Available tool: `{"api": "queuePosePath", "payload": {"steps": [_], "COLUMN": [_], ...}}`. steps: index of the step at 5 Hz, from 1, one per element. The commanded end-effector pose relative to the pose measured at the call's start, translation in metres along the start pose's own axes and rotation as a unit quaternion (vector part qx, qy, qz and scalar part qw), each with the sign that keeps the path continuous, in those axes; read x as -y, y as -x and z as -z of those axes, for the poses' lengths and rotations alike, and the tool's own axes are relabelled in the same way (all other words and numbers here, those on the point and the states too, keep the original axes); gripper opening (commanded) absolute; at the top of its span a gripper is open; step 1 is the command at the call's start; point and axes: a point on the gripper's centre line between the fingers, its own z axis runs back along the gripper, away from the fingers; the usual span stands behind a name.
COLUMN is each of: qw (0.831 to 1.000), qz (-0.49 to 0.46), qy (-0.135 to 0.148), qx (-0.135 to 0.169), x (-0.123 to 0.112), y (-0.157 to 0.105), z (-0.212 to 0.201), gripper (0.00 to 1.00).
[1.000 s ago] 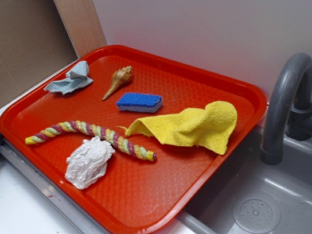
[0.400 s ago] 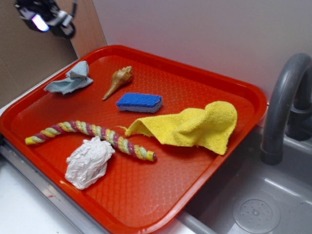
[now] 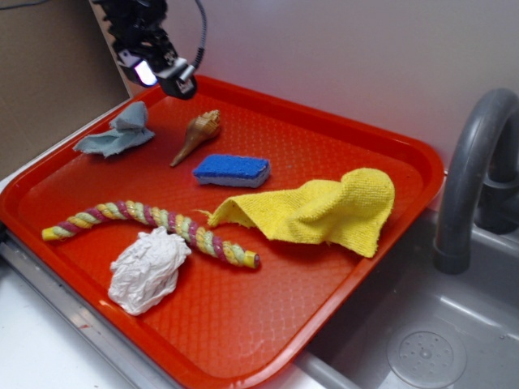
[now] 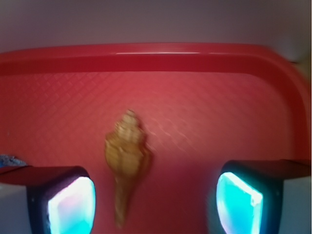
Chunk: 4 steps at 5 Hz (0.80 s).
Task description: Grab the shell.
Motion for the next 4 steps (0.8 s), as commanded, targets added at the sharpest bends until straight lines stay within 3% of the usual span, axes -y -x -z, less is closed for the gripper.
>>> {"api": "queuePosePath", "payload": {"steps": [1, 3, 4], "qw": [0.999, 0.997, 0.997], "qz": [0.051, 0.060, 0.053], "qy": [0.006, -0.001, -0.020], "qx": [-0.016, -0.044, -0.045], "x": [0.026, 0.032, 0.033], "y": [-0.006, 0.000, 0.000], "z": [0.026, 0.043, 0.045], "gripper": [1.00, 1.00, 0.00]}}
